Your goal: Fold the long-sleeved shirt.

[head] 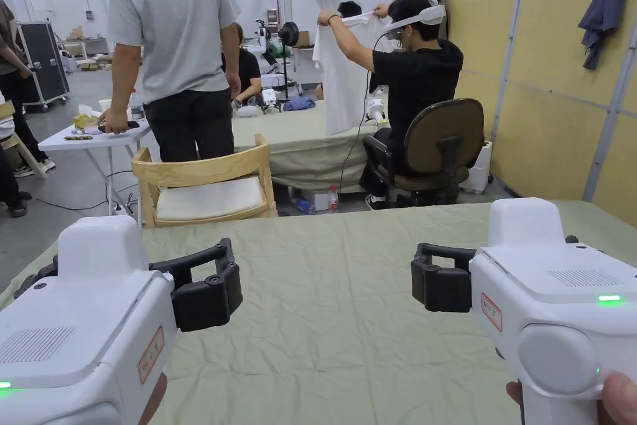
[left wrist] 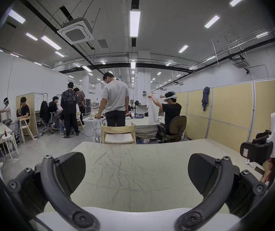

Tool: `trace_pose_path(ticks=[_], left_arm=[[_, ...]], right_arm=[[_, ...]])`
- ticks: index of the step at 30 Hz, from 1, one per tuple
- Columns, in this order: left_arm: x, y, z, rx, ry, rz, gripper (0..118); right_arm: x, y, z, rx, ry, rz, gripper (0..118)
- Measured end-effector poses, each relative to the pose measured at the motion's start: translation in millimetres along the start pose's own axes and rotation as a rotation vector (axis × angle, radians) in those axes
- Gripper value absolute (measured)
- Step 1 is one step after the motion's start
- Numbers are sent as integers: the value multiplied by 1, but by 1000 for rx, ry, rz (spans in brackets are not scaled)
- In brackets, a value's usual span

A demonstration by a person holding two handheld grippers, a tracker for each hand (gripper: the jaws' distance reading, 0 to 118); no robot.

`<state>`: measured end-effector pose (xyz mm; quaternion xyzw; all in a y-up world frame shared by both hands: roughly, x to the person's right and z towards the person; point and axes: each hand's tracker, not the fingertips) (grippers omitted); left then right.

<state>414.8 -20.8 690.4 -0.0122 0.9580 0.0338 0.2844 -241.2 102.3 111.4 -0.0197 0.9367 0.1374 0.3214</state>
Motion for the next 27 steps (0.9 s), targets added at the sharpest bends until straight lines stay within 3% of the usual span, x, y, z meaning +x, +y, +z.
trace_pose_path(ticks=[17, 27], left_arm=[[1, -4, 3, -14, -3, 0, 118], [1, -6, 4, -19, -3, 0, 118]], right_arm=[[3, 0, 3, -21, 17, -34, 118], [1, -1, 3, -23, 26, -13, 118]])
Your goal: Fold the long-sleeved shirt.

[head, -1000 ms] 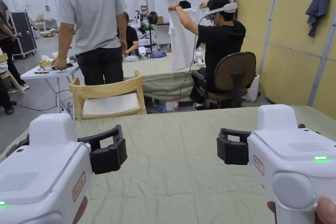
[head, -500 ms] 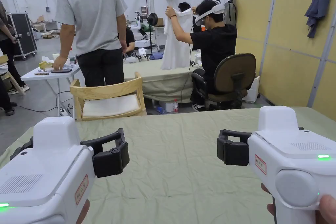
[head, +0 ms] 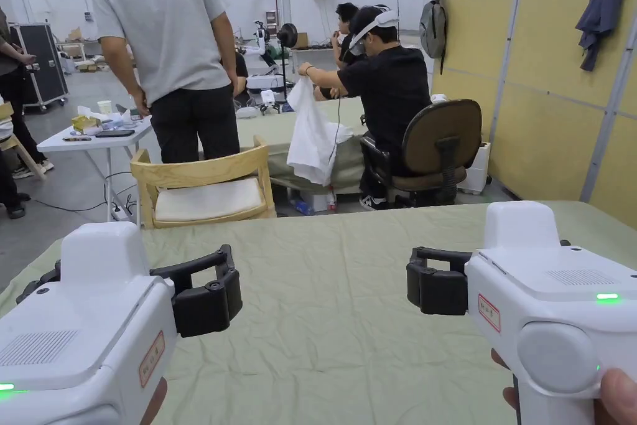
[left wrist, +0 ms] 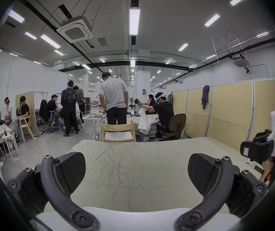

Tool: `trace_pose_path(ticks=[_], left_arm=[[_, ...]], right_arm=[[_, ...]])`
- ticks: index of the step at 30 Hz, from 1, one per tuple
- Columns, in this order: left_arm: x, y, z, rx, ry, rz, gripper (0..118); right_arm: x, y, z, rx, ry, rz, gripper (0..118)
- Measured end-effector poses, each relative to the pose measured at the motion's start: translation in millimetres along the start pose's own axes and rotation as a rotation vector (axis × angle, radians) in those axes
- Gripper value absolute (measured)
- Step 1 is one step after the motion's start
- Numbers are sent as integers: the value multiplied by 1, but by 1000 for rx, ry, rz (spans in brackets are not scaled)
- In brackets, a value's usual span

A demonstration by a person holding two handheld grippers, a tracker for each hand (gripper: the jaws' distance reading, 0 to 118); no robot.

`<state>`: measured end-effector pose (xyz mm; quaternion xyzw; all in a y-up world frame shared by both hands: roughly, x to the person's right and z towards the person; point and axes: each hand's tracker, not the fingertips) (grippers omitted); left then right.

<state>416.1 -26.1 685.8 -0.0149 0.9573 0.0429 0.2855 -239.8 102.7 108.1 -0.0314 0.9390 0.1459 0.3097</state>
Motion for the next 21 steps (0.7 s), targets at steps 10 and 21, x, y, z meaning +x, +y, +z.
trace_pose_path(ticks=[10, 21], left_arm=[[2, -7, -4, -11, -9, 5, 118], [4, -17, -6, -21, -15, 17, 118]], right_arm=[[2, 0, -2, -10, 11, -8, 118], [3, -4, -4, -20, 6, -12, 118]])
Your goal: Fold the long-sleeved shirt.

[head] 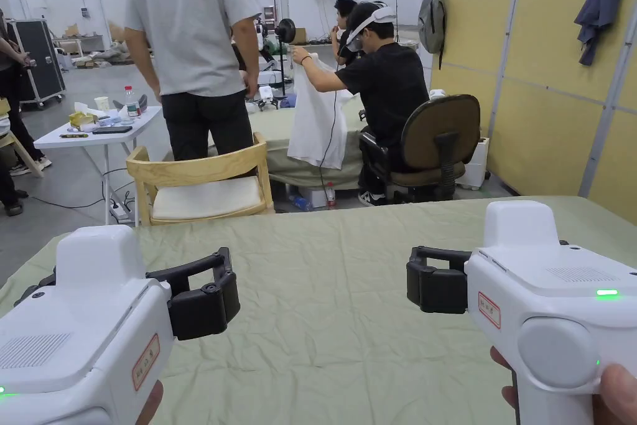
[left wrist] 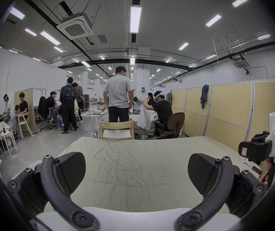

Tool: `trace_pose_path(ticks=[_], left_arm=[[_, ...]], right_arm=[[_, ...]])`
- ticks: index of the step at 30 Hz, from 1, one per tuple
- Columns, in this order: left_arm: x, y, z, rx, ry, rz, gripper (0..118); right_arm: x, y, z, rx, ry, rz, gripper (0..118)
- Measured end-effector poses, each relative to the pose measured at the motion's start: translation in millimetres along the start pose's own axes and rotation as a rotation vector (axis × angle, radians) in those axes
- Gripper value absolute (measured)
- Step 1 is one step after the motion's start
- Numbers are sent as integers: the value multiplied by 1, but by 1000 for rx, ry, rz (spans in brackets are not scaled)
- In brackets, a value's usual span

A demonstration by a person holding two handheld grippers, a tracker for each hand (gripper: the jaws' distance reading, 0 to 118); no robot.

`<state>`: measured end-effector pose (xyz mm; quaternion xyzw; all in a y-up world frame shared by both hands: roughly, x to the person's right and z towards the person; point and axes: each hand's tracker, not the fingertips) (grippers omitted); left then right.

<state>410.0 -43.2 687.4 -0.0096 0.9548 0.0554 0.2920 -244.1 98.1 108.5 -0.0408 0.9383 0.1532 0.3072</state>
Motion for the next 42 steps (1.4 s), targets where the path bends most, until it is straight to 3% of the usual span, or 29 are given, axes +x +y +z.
trace_pose_path(ticks=[30, 39, 42], left_arm=[[1, -8, -4, -12, -8, 6, 118], [-1, -8, -2, -13, -5, 5, 118], [-2, -8, -3, -12, -5, 4, 118]], right_arm=[[-5, -2, -3, 3, -20, 25, 118], [-4, -4, -2, -19, 13, 6, 118], [-7, -6, 0, 1, 0, 34, 118]])
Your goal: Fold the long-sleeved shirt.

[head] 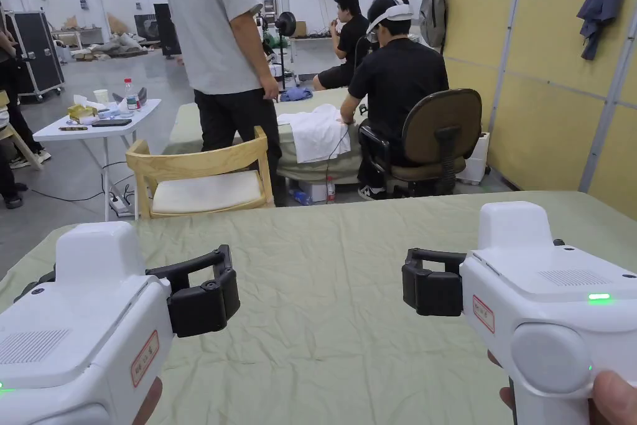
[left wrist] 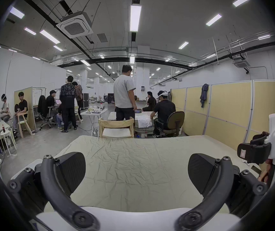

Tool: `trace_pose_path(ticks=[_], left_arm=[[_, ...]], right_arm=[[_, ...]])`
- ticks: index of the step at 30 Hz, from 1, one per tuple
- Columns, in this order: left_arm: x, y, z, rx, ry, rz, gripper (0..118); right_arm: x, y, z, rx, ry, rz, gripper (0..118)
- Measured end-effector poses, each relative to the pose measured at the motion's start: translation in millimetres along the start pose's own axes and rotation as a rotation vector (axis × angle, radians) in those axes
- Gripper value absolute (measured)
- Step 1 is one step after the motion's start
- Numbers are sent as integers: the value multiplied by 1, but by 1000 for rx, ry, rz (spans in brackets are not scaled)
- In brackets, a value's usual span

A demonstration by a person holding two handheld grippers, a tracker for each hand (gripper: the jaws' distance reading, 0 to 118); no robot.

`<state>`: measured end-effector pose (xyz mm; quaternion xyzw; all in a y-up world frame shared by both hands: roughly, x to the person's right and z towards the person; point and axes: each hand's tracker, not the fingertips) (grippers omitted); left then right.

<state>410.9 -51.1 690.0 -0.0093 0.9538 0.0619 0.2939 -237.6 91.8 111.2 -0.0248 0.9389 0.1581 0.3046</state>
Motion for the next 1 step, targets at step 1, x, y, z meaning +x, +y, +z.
trace_pose_path(ticks=[1], left_arm=[[0, 0, -1, -1, -1, 0, 118]], right_arm=[[-1, 0, 1, 5, -4, 8, 118]])
